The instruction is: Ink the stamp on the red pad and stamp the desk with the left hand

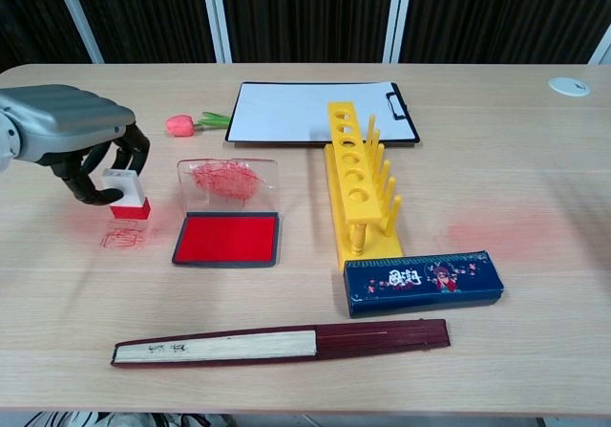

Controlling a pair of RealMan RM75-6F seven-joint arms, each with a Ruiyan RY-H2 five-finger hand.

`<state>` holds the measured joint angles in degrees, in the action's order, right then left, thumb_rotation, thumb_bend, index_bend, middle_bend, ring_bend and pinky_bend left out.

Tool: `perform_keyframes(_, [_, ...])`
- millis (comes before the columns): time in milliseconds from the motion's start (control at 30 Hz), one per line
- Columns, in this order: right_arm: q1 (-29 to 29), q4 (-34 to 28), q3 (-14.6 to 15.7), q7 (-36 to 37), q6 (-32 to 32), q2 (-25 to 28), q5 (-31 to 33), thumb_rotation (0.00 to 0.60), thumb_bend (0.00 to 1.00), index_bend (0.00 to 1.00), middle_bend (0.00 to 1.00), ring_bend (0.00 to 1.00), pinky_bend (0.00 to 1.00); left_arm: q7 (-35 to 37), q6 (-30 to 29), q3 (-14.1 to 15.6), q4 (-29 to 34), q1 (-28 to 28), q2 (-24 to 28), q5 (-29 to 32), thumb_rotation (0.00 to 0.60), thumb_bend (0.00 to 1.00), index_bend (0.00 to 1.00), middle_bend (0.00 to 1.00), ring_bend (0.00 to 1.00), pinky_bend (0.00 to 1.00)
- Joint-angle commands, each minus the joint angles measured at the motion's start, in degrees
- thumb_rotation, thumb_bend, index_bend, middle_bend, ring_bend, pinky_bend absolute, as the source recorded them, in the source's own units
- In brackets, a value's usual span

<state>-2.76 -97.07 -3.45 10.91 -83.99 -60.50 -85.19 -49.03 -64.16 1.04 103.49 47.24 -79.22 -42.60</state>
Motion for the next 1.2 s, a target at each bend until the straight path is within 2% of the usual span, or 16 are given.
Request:
perform_keyframes(33, [0.0, 0.0, 0.0, -0.1, 0.0, 0.0, 0.0, 0.600, 0.27, 0.07, 0.00, 0.00, 0.19, 2.1, 0.9, 1.6, -2.0, -1.5, 0.8, -1.6, 0.600, 0.48, 0.69, 0.70, 0.55, 0.64])
perform_keyframes(200, [0.0, 0.0, 0.0, -0.2, 0.0, 0.0, 0.0, 0.600, 0.27, 0.07, 0.00, 0.00, 0.19, 4.5, 2.3, 2.8, -5.5, -2.8, 0.3, -3.1, 0.600, 0.48, 0.68, 0.68, 0.54, 0.63])
perform_keyframes(500, [0.0, -0.1, 0.0, -0.1, 0.0, 0.0, 0.1, 0.600, 0.27, 0.07, 0.00, 0.00, 0.19, 6.6, 3.8, 3.0, -9.9, -3.9, -1.7, -4.9, 0.600, 0.48, 0.64, 0.65, 0.52, 0.62])
perform_keyframes(1200, [0.0, -0.2, 0.0, -0.1, 0.1, 0.0, 0.2, 0.600, 0.27, 0.07, 0.00, 0.00, 0.19, 6.3, 3.7, 2.7, -13.7, -5.2, -4.3, -6.0, 0.600, 0.45, 0.57, 0.54, 0.48, 0.60])
